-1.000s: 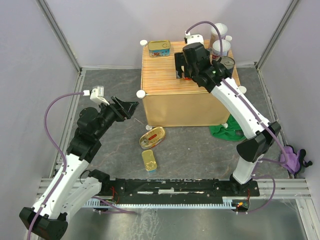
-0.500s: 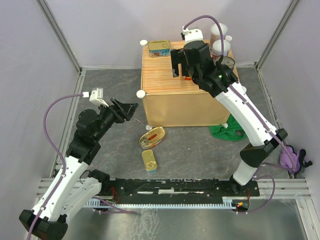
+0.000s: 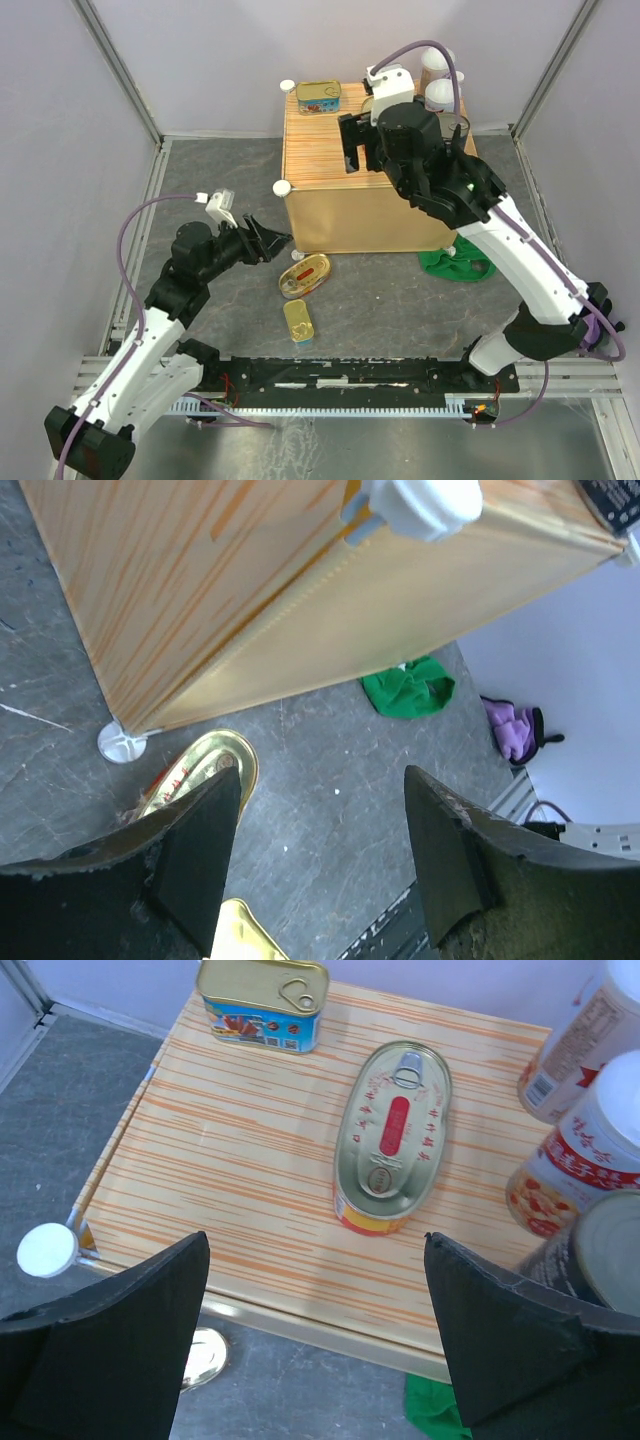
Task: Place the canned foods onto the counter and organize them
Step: Adjust the canned food at the center of the board.
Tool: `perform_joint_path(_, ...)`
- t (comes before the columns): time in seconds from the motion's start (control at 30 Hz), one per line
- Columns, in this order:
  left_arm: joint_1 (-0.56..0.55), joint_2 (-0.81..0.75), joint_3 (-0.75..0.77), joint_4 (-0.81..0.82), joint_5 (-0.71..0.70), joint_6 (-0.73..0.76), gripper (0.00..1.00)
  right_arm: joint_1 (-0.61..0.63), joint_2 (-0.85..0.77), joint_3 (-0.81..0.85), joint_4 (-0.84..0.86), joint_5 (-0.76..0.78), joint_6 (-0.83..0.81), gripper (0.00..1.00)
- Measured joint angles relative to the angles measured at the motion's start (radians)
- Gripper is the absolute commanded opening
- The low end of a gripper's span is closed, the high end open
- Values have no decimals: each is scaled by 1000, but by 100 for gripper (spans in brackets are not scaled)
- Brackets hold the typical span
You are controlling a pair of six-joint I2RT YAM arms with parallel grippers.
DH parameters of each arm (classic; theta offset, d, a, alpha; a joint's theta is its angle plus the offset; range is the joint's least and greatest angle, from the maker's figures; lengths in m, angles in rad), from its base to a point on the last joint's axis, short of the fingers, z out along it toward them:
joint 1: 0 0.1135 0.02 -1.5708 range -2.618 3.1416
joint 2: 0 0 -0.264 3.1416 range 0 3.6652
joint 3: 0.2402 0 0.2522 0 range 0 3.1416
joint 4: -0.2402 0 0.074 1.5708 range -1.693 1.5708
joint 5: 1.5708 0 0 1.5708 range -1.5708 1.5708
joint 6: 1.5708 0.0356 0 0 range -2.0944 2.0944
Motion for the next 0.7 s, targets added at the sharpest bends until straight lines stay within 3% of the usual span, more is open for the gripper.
perform_joint_path(0.17,-28,5,-11,-6,30,18,73,5,-63,-57,-5,23,0,95)
perform_joint_path(0.37,-145,78,-11,-43,2,50,73,60,-116,-112,-34,37,1,95)
perform_joint_path(0.7,-180,26,-16,-152,-142,39,71,303,-252,-396,-93,78,113,91)
